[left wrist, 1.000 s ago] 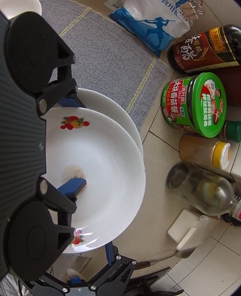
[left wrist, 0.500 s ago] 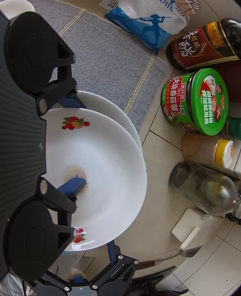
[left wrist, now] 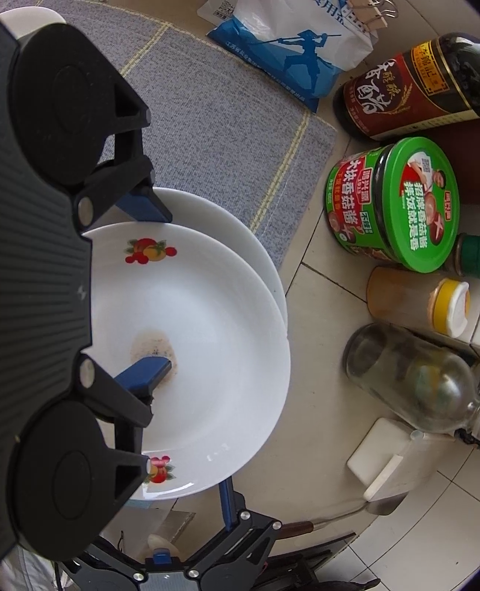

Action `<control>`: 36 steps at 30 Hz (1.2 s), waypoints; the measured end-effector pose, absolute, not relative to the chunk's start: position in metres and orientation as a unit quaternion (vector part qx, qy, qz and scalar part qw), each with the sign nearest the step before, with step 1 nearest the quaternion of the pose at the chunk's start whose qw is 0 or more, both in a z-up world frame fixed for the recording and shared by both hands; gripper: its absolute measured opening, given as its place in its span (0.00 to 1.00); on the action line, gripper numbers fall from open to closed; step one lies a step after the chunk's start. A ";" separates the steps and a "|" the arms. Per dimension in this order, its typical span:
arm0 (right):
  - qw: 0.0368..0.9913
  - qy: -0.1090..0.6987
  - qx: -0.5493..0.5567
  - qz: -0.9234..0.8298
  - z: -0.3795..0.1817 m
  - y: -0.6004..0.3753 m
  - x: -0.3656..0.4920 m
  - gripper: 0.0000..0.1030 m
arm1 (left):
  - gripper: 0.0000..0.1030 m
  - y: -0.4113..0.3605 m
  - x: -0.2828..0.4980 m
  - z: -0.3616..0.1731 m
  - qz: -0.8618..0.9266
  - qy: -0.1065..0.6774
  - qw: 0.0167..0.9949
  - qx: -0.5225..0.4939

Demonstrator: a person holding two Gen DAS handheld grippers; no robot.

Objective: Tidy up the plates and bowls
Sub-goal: 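Lower the stained plate onto the other plate and open the left tool, then withdraw the left tool from the stacked plates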

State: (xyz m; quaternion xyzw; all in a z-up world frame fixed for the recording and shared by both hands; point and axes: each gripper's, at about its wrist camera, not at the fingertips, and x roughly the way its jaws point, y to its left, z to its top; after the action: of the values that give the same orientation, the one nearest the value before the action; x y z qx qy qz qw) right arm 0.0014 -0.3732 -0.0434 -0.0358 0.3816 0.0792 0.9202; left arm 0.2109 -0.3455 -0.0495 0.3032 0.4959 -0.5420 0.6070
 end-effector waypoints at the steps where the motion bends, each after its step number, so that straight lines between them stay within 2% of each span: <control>1: 0.920 0.381 -0.036 0.080 -0.043 -0.373 0.001 1.00 | 0.75 -0.346 0.210 -0.049 -0.541 0.495 0.608 0.305; 10: 0.919 0.384 -0.044 0.080 -0.042 -0.373 0.003 1.00 | 0.76 -0.340 0.210 -0.041 -0.531 0.489 0.621 0.305; 14: 0.919 0.382 -0.047 0.080 -0.041 -0.371 0.004 1.00 | 0.81 -0.336 0.208 -0.036 -0.529 0.479 0.629 0.308; 22: 0.921 0.377 -0.052 0.079 -0.039 -0.368 0.001 1.00 | 0.82 -0.323 0.208 -0.027 -0.513 0.460 0.659 0.302; 36: 0.929 0.364 -0.059 0.041 -0.025 -0.348 -0.009 1.00 | 0.83 -0.240 0.141 0.017 -0.449 0.356 0.785 0.235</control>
State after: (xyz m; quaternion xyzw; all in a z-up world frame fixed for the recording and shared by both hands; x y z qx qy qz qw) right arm -0.0093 -0.3478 -0.0249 -0.0593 0.3640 0.0412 0.9286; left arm 0.1409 -0.2396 0.0172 0.2346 0.3557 -0.4494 0.7852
